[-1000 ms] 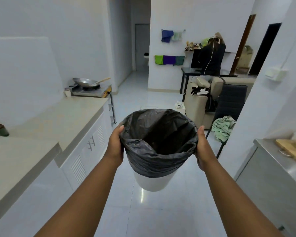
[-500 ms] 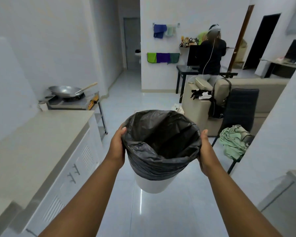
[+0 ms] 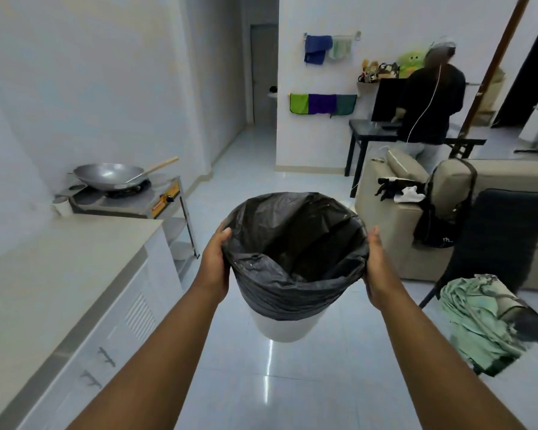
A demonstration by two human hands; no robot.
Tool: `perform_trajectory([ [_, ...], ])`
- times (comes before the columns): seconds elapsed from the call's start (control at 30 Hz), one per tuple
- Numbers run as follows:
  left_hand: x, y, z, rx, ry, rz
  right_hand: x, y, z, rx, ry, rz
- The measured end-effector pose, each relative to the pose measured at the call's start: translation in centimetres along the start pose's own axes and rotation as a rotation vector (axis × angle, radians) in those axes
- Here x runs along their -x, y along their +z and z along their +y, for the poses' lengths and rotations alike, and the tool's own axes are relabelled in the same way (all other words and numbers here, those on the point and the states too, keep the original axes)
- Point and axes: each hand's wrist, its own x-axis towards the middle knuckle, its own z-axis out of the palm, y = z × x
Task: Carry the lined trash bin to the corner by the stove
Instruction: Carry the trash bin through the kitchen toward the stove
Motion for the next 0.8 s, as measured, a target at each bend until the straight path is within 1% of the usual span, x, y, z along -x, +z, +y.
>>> perform_trajectory([
  [0.1,-5.5,0.8,-1.1,0.020,0.006,-0.002,-5.8,-0.6,-0.2,0.006,-0.010,-0.024],
  [0.23,-13.5,1.0,-2.9,0.026,0.000,-0.019,-13.9,-0.5,0.0,-0.001,-0.003,-0.015],
  [0.47,-30.1,-0.4,-5.6,0.056,-0.022,-0.062,-29.4,1.7,0.0,0.066,-0.022,0.043],
  [0.8,-51.3,0.0,-7.4,0.067,-0.044,-0.119,-50.1,2.9,-0.4,0.011,-0.023,0.071],
])
